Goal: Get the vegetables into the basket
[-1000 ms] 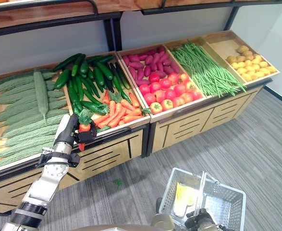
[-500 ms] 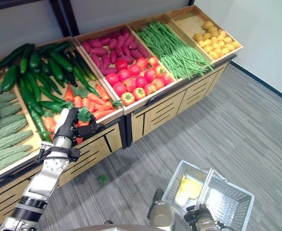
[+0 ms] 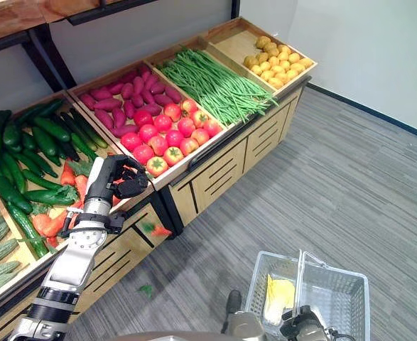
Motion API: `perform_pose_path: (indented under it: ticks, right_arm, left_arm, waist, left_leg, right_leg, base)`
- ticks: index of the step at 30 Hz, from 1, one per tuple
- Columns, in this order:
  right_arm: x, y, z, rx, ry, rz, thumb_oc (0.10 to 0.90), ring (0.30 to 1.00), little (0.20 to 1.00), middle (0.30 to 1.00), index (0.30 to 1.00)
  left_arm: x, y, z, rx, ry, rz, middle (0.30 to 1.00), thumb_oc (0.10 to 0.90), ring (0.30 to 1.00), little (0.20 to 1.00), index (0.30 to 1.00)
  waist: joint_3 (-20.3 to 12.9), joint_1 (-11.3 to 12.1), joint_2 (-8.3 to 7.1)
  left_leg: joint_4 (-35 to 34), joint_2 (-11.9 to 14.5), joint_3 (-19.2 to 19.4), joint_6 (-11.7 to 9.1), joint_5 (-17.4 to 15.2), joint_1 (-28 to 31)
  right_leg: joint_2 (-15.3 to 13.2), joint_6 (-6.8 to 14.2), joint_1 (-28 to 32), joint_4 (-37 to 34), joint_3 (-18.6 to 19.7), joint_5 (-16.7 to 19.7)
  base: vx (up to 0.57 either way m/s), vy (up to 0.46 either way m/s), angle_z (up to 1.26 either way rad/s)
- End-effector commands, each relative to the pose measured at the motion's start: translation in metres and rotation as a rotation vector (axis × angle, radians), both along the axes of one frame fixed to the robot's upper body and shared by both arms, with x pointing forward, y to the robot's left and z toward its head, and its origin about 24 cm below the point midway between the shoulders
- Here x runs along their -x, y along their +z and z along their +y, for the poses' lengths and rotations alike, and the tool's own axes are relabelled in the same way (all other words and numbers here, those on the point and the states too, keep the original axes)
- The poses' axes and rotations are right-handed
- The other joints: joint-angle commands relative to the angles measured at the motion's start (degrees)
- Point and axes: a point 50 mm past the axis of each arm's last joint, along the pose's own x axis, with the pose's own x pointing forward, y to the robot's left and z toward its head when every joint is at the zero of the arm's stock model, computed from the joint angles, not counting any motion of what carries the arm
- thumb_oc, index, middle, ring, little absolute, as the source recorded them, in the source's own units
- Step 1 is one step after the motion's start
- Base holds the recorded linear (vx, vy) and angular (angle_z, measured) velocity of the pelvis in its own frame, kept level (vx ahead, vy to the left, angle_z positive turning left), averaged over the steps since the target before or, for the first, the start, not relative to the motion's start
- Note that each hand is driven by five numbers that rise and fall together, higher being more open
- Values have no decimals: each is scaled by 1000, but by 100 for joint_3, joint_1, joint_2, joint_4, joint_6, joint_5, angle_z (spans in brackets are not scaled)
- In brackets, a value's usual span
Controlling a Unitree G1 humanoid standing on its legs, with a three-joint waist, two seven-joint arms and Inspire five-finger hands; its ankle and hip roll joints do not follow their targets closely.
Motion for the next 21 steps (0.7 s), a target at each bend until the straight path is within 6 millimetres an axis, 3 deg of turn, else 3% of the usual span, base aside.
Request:
perform_pose_path:
  ticks: [1, 3, 5, 6, 8, 9, 11, 12, 21]
  right_arm:
    - [8, -1, -4, 37, 48, 41, 400, 300, 300, 300, 300]
    - [5, 0, -5, 40, 53, 33, 400, 300, 300, 300, 300]
    - [3, 2, -7, 48, 59, 24, 400, 300, 300, 300, 300]
    - [1, 3, -10, 56, 70, 23, 400, 300, 300, 300, 300]
    - [-4, 4, -11, 61, 87, 14, 400, 300, 300, 300, 300]
    - [-4, 5, -11, 61, 87, 13, 400, 300, 300, 300, 300]
    - [-6, 5, -12, 63, 101, 11, 400, 300, 300, 300, 300]
    - [-5, 5, -11, 52, 97, 11, 400, 300, 300, 300, 300]
    - [-10, 0, 6, 8, 95, 2, 400, 300, 300, 300, 300]
  left_arm:
    - [-3, 48, -3, -15, -62, -243, 300, 400, 300, 300, 300]
    - [-3, 49, -2, -11, -62, -246, 300, 400, 300, 300, 300]
    - [-3, 50, -1, -10, -67, -251, 300, 400, 300, 300, 300]
    - [-3, 51, 0, 0, -65, -258, 300, 400, 300, 300, 300]
    - [-3, 53, 1, 9, -54, -272, 300, 400, 300, 300, 300]
    - [-3, 53, 1, 8, -54, -273, 300, 400, 300, 300, 300]
    - [-1, 51, 4, 7, -31, -274, 300, 400, 300, 300, 300]
    - [4, 52, 12, -29, -9, -276, 300, 400, 300, 300, 300]
    - [8, 52, 23, -65, 35, -271, 300, 400, 300, 300, 300]
  waist:
    - [-158, -17, -253]
    - [-105, -13, -260]
    - [46, 40, -322]
    - [222, 230, -414]
    - [239, 321, -449]
    - [219, 306, -471]
    - [196, 389, -464]
    - [169, 437, -429]
    - [106, 524, -595]
  left_leg:
    - [-288, 44, -250, -428, 308, -464]
    - [-31, 137, -279, -477, 254, -563]
    - [782, 398, -447, -609, 144, -894]
    - [1516, 495, -1012, -693, 447, -1262]
    - [1264, 246, -1750, -606, 207, -1476]
    - [1209, 200, -1748, -577, 258, -1490]
    - [472, 71, -2140, -530, 143, -1491]
    - [252, -109, -2313, -395, 231, -1564]
    - [-144, -441, -1971, -128, 154, -1247]
  right_leg:
    - [-606, 912, 607, 84, -13, -481]
    - [-578, 861, 598, 125, -3, -542]
    - [-504, 734, 641, 130, 16, -655]
    - [-421, 575, 684, 86, 49, -634]
    - [-423, 636, 671, -26, 138, -618]
    - [-460, 645, 641, -28, 128, -595]
    - [-512, 780, 647, -66, 299, -544]
    - [-778, 875, 622, 140, 605, -567]
    - [-953, 1092, 389, 13, 1085, -264]
  base:
    - [83, -141, 4]
    - [21, -122, 4]
    - [-14, -191, 1]
    - [-36, -124, 0]
    - [-4, 29, -29]
    - [60, 113, -60]
    - [202, 315, -107]
    - [264, 452, -67]
    - [54, 168, -49]
